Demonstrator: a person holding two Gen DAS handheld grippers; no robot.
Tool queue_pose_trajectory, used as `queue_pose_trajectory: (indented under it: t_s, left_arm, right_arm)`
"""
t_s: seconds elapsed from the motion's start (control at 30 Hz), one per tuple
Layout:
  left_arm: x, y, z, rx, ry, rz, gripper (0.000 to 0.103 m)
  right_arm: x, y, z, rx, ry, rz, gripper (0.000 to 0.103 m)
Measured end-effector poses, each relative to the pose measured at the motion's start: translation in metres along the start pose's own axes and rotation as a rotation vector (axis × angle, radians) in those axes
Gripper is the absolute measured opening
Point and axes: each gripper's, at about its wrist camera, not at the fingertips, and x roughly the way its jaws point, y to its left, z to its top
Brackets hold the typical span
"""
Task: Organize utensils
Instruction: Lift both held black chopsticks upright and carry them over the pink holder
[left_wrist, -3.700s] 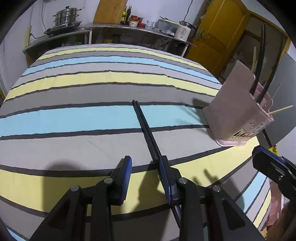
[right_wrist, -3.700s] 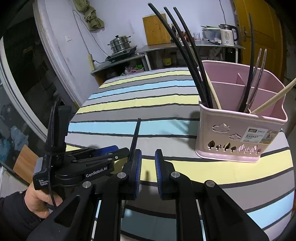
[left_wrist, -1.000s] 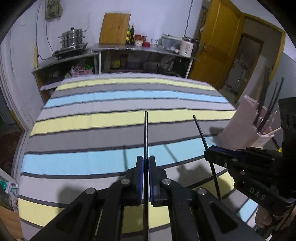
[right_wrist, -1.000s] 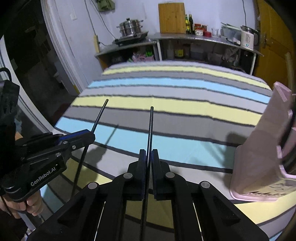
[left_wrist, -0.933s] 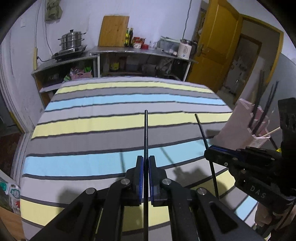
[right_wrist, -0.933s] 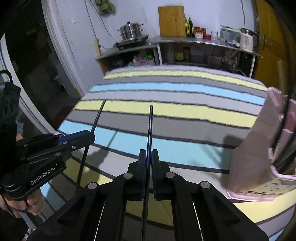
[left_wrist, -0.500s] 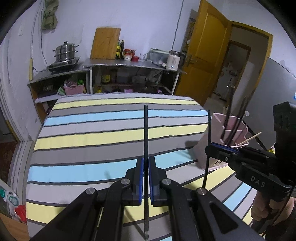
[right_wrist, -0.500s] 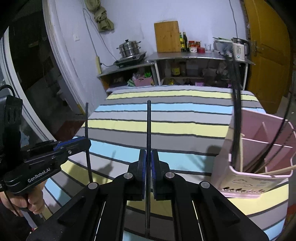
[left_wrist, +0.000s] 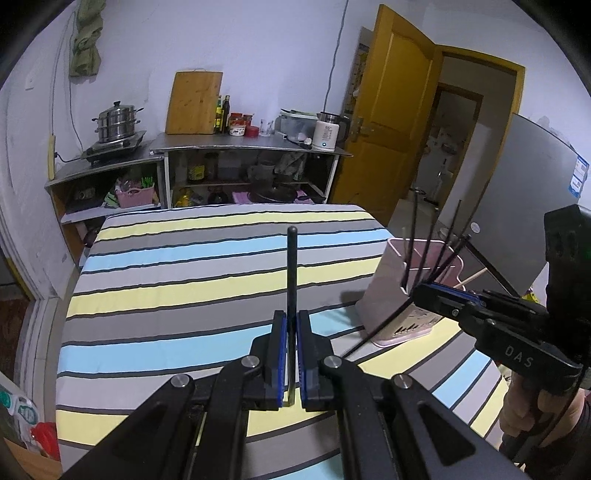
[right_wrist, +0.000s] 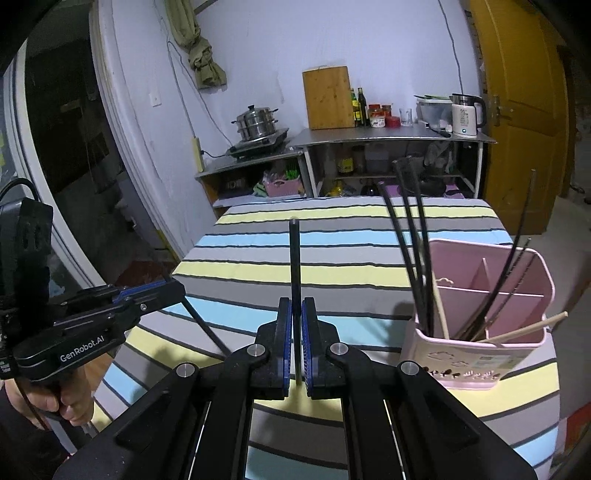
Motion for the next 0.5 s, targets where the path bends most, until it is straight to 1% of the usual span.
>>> queue_pose_trajectory:
  t_s: [0.33, 0.5]
  left_arm:
    - [-0.003, -0.02, 0.002, 0.022, 0.016, -0.034, 0.005]
    - [0.001, -0.034, 0.007, 0.032, 0.031, -0.069, 0.005]
  right_arm:
    - [-0.028, -0.012, -0.003, 0.022, -0.033, -0.018, 0.005]
    - [-0.042, -0.021, -0.004, 0.033, -0.048, -0.034, 0.005]
